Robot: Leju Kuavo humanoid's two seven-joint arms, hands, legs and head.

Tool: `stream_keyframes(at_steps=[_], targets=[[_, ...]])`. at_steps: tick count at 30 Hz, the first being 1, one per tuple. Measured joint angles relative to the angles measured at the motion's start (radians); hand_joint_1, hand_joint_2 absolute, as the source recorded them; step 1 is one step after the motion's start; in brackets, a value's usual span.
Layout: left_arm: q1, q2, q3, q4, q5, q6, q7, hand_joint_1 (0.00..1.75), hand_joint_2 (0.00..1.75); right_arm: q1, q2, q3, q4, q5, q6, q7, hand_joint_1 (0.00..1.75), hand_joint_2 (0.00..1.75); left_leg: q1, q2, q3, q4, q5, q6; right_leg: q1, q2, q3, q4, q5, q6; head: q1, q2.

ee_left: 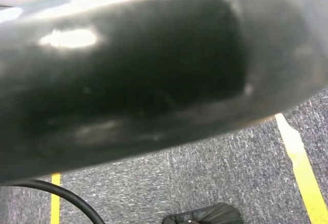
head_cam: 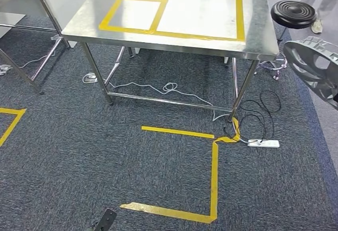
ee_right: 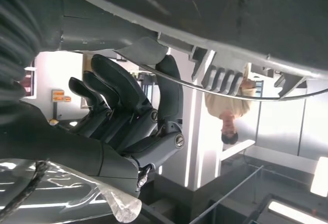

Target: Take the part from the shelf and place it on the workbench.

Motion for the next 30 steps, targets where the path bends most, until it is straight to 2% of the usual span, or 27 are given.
stream_keyframes(at_steps=[4, 15, 22, 30], targets=[[-0.002, 0.0, 0.0, 0.0, -0.012, -0.004, 0.005, 0.0, 0.0, -0.03, 0.048, 0.041, 0.028, 0.043, -0.007, -0.016, 1.75, 1.75, 0.0, 0.0, -0.001, 0.0, 0.0, 0.0, 0.0, 0.001, 0.0, 0.0, 0.0, 0.0, 0.0, 0.0], [-0.012, 0.003, 0.0, 0.0, -0.024, -0.017, 0.003, 0.0, 0.0, -0.163, 0.258, 0.222, 0.14, 0.103, -0.038, -0.007, 1.75, 1.75, 0.001, 0.0, -0.001, 0.0, 0.003, -0.001, 0.001, 0.0, -0.001, 0.001, 0.001, -0.001, 0.0, 0.0], [-0.013, 0.006, 0.0, 0.0, -0.038, -0.015, 0.01, 0.0, 0.0, -0.237, 0.335, 0.298, 0.191, 0.108, -0.031, -0.009, 1.75, 1.75, 0.001, 0.0, -0.002, 0.0, 0.003, -0.001, 0.001, 0.0, -0.002, 0.001, 0.001, -0.002, 0.0, 0.0], [-0.013, 0.011, 0.0, 0.0, -0.046, -0.015, 0.019, 0.0, 0.0, -0.263, 0.411, 0.35, 0.227, 0.117, -0.033, 0.0, 1.75, 1.75, 0.001, -0.001, -0.003, 0.0, 0.003, -0.001, 0.001, -0.001, -0.002, 0.001, 0.001, -0.002, 0.0, 0.0]])
